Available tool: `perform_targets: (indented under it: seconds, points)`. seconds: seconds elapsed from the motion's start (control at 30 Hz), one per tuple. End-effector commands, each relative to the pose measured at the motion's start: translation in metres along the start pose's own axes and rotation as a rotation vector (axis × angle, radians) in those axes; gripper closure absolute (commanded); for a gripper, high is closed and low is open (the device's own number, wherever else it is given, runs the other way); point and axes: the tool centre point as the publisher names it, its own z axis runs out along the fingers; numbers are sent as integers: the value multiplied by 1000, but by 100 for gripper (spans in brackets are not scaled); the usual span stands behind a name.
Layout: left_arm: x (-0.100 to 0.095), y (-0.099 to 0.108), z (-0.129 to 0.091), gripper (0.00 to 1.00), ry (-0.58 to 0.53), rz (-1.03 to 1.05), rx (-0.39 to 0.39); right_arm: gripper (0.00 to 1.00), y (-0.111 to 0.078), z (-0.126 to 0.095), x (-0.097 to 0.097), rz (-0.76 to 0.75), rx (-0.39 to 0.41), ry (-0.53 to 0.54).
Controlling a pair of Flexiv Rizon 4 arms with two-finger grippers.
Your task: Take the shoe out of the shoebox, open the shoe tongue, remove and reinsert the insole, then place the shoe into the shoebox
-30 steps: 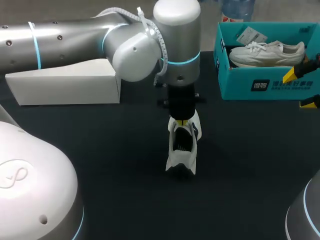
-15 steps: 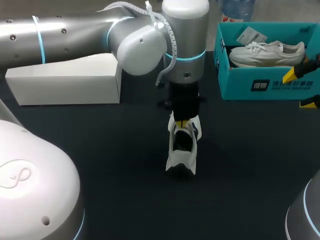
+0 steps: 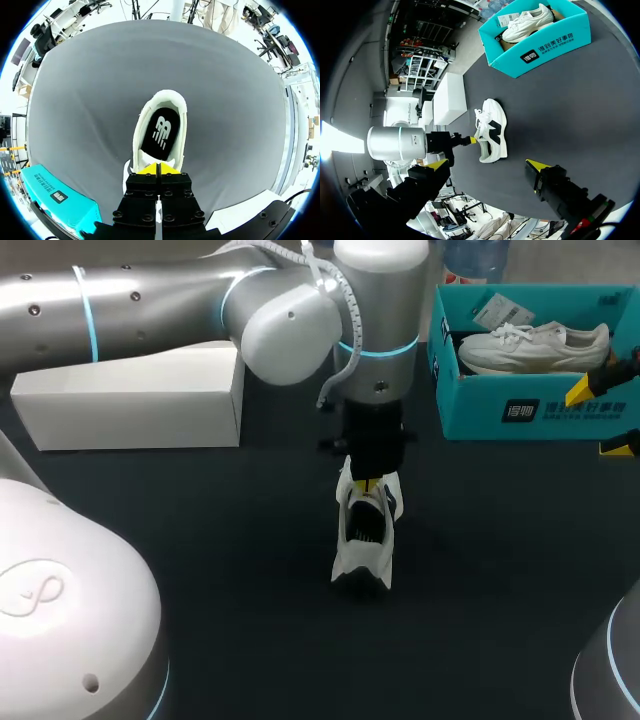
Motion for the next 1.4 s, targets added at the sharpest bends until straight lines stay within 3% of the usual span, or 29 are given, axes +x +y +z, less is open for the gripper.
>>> perform_targets:
  seconds: [0.03,0.07,0.1,0.17,0.2,0.23,0.27,0.73,0.87,0.97,1.4]
  points:
    - [8,-4,-10,100,-57,-370,43,0,0,1,0,1,0,-1]
    - [12,-6,-12,100,-91,-423,81,0,0,1,0,1,0,-1]
    - [15,-7,-13,100,-112,-570,46,0,0,1,0,1,0,-1]
    - [22,-8,-13,100,-150,-731,108,0,0,1,0,1,0,-1]
    - [24,-9,-11,100,-146,-827,47,0,0,1,0,1,0,-1]
    - [28,-10,-8,100,-160,-923,62,0,0,1,0,1,0,-1]
    - [30,-11,-6,100,-125,-992,16,0,0,1,0,1,0,-1]
    - [30,-11,-6,100,-125,-992,16,0,0,1,0,1,0,-1]
    - [32,-27,-13,100,-229,-1204,-42,0,0,1,0,1,0,-1]
    - [34,-33,-17,100,-237,-1254,-49,0,0,1,0,1,0,-1]
    - [46,-56,-24,100,-192,-1203,-39,0,0,1,0,1,0,-1]
